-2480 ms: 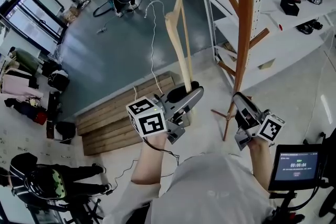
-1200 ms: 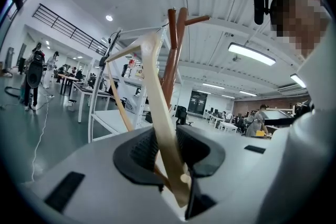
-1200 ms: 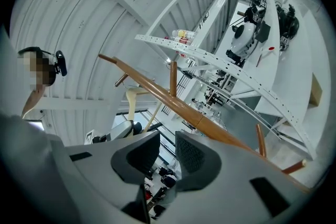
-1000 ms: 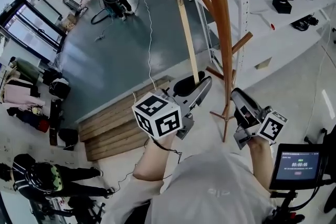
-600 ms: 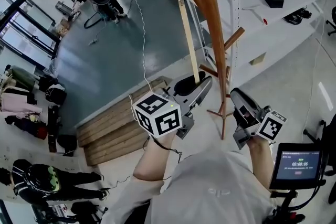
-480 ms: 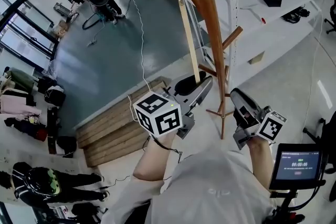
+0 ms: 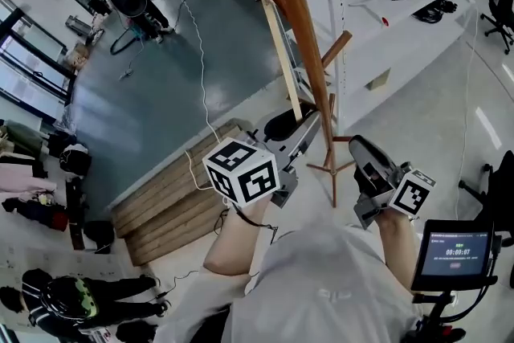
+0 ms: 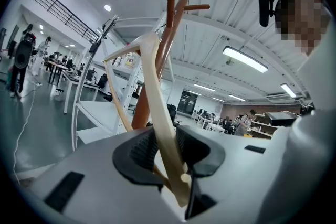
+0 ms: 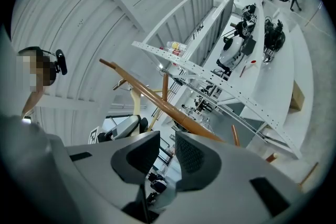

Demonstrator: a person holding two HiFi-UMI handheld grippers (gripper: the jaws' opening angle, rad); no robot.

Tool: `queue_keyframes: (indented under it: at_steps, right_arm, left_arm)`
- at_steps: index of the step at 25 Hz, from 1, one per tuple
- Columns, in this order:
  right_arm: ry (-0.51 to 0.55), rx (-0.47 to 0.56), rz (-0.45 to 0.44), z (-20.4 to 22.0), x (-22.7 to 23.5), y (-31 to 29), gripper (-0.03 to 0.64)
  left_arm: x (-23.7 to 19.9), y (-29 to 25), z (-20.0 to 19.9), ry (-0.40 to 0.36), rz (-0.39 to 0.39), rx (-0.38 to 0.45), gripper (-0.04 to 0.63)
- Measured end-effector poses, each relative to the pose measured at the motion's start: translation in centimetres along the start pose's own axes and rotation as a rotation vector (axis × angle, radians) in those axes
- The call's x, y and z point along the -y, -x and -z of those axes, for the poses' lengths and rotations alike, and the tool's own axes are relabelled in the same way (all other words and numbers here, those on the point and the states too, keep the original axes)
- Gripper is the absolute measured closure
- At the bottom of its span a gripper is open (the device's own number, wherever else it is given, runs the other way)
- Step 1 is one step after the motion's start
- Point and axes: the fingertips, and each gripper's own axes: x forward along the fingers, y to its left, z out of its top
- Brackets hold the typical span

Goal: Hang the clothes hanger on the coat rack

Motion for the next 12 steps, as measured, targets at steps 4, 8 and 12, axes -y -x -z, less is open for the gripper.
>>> queue_keyframes:
  at_steps: [4, 8, 12]
  right_arm:
    - [0.005, 0.022, 0.017, -0.3, 0.8, 0.8, 0.52]
    - [0.008, 0.042, 0.043, -0.7, 1.2, 1.4, 0.52]
    - [0.015, 0.055, 0.051, -1.2, 1.4, 1.6, 0.52]
  left_arm:
    - [-0.2, -1.2, 0.2, -0.022, 0.002, 0.013, 0.491]
    - [0.4, -2.0, 0.0, -0.038, 0.04, 0.028, 0.482]
    - [1.8, -2.3, -0.4, -0.014, 0.139, 0.058, 0.464]
